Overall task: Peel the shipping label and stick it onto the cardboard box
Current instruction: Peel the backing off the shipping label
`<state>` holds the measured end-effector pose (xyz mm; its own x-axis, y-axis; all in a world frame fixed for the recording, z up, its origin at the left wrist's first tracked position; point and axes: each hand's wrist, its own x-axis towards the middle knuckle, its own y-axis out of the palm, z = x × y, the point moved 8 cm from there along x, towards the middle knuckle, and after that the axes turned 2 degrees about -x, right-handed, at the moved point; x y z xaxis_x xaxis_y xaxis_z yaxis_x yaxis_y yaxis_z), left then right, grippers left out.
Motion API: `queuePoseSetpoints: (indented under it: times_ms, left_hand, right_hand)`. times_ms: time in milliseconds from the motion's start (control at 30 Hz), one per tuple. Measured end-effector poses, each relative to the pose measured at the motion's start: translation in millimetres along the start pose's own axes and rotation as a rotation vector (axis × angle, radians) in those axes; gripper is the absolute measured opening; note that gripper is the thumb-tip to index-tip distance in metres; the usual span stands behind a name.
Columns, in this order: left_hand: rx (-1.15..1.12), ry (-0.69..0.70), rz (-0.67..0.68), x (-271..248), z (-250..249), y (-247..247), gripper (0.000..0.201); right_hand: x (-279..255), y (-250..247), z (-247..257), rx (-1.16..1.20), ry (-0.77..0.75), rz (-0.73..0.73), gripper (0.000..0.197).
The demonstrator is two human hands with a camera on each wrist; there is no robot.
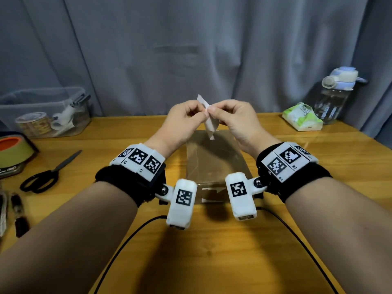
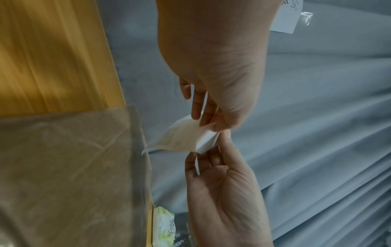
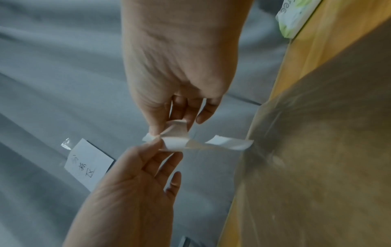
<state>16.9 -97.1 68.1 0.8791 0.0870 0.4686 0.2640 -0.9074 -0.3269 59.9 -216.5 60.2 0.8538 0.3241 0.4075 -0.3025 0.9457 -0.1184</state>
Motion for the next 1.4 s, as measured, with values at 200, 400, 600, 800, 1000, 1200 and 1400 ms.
queuePoseSetpoints:
  times_ms: [200,400,600,800,1000,1200,1400]
  left_hand:
    - [-0.014,-0.024,-0.067,-6.6,5.3,-7.8,0.013]
    - [-0.053,-0.081,-0.081,-13.9,13.2,-9.4,0.013]
    - [-0.088,-0.067,-0.141,-11.3,6.0,-14.6,0.024]
    - [-0.238,-0.059,-0.153,-11.4,5.4,-10.0,0.022]
    - [-0.273,-0.135,-0.178,-13.0,5.2,-9.5,0.02]
    - [-0.155,-0.106,-0.146,-11.3,-5.9,-13.9,0.02]
    - [-0.173,-0.192,-0.177,-9.6,1.3,-9.8,0.022]
  right_hand:
    - [2.2,6.6,2.7,0.016,0.027,-0.111,0.024]
    - [-5.2,12.5,-2.4,0.0,0.041,-0.121,0.023]
    - [-11.9,20.2,13.7,-0.109,-0.062,-0.018,0.014]
    - [-13.5,13.7,10.7,-0.016,0.034,-0.102,0.019]
    - [-13.5,15.8,6.6,0.142,0.176,-0.143,0.019]
    - [-12.0,14.1,21.0,-0.049,0.067,-0.045,0.018]
    - [-6.2,9.9,13.7,-0.048,0.143,-0.185,0.025]
